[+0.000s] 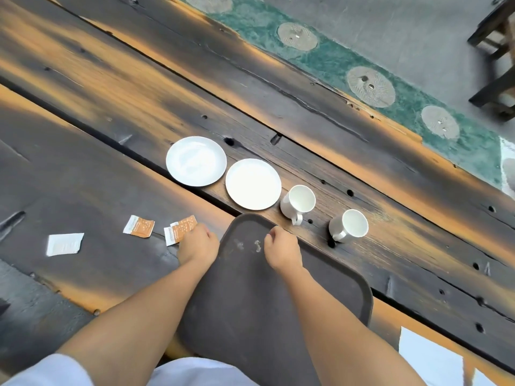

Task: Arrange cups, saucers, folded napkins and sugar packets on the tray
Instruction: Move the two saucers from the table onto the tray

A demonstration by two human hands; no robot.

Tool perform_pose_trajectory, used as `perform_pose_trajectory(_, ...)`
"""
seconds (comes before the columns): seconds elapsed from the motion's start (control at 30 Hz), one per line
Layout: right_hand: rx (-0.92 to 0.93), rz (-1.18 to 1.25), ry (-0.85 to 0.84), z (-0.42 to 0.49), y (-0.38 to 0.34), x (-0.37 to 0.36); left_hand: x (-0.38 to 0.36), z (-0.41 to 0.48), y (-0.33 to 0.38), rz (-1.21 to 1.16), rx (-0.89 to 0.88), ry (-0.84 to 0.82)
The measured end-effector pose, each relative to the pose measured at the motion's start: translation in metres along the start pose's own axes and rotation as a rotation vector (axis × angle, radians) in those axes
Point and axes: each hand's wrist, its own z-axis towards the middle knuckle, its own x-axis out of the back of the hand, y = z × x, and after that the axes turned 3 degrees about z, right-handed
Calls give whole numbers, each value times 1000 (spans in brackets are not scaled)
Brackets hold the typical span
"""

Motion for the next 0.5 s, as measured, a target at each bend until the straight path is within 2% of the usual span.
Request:
perform_pose_trajectory(0.1,-42,110,-1,13,-7,1,0,13,8,-7,25,-20)
perform_pose_trajectory(0.33,-110,172,-17,47,-17,-9,-2,36,35,18,-13,-53)
perform_pose_trajectory(0.5,-220,292,-9,79,-24,-20,-7,61,53,-151,5,-110)
